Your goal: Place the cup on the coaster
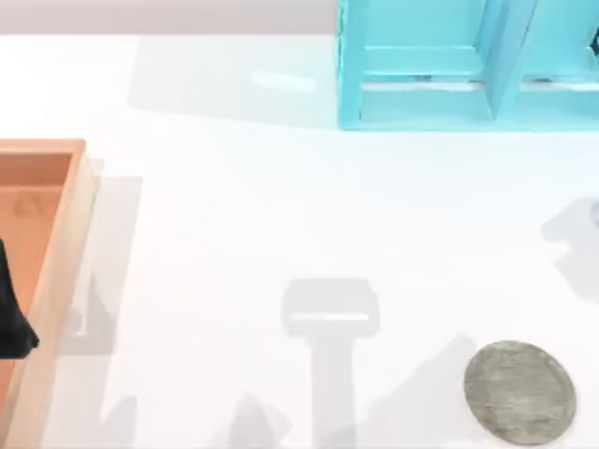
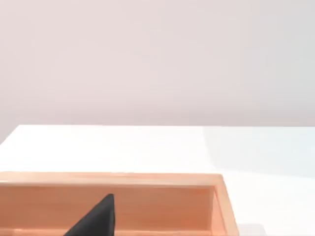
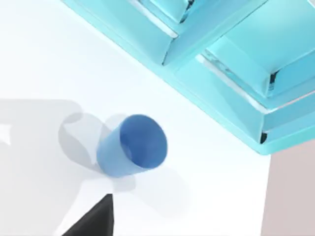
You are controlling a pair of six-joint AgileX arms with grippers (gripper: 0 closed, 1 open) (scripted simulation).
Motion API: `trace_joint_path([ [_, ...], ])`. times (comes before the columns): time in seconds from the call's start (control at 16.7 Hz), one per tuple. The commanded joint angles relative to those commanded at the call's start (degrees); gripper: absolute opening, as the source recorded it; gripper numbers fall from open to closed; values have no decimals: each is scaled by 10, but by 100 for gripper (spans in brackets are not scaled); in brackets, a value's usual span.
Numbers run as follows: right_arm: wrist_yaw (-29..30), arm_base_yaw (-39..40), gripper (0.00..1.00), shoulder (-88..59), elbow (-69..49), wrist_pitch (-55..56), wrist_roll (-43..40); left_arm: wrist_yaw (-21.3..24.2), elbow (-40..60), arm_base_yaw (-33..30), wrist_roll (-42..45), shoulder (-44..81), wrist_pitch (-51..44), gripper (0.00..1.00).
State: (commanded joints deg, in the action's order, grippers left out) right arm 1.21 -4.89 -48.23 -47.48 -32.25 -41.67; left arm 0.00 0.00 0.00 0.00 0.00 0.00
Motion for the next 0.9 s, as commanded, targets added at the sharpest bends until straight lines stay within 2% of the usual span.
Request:
trace_joint_path([
  [0.54, -11, -28, 100, -465, -403, -300, -378, 0, 0, 0, 0, 0, 0, 100],
  [0.9, -12, -46, 100, -683, -580, -432, -542, 0, 0, 0, 0, 0, 0, 100],
])
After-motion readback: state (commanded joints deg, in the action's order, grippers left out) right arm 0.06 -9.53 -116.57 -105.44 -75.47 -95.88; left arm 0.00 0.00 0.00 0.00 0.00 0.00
